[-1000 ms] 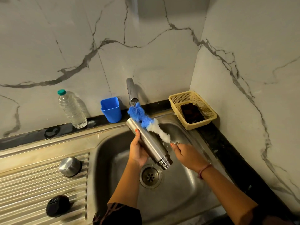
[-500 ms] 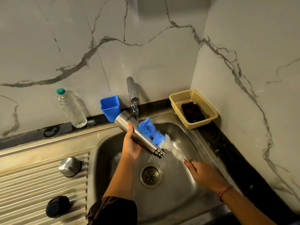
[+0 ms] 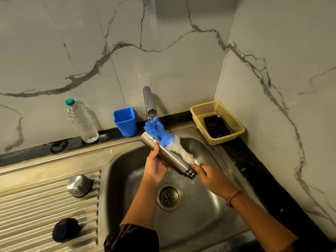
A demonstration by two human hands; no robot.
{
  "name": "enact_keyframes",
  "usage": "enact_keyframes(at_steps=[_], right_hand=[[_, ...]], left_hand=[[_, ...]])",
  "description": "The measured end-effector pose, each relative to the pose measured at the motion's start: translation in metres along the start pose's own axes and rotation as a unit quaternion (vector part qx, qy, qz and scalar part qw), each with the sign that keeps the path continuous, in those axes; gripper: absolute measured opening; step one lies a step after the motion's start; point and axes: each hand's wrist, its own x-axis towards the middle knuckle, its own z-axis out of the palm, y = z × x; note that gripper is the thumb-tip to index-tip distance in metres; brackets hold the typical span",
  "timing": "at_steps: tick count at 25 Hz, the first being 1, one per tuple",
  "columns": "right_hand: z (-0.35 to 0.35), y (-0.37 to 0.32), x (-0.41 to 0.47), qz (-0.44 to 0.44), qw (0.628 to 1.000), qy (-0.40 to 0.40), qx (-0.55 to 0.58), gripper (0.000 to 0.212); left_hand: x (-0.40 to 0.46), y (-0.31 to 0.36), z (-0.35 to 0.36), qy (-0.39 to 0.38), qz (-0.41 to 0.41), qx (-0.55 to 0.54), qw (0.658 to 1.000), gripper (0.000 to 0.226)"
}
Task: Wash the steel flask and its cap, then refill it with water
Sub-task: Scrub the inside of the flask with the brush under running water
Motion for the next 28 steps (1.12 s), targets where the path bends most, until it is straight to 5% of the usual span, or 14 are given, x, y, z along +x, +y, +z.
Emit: enact_keyframes(at_steps=[6,14,21,28], right_hand=[[-0.005,0.042,-0.044,0.045,0.999,-0.009,-0.01,0.041],[-0.005,-0.005,0.011,-0.034,0.999,0.014,0.002,0.042],[-0.005,0.011,-0.009,0.004,0.999,-0.02,-0.033,0.042],[-0.022,0.053,-0.045,0.068,0.995,-0.012,-0.076,0.039]], left_hand=[[0.003,0.02,-0.001,0.027,0.02,-0.044,0.998,0.063],[0.001,0.004,0.005,0.02,-0.011,-0.012,1.0,0.07],[0.002,0.016,-0.001,0.004,-0.006,-0.066,0.998,0.058],[-0.002,0.037,-0.017,0.091,0.054,-0.098,0.99,0.122]])
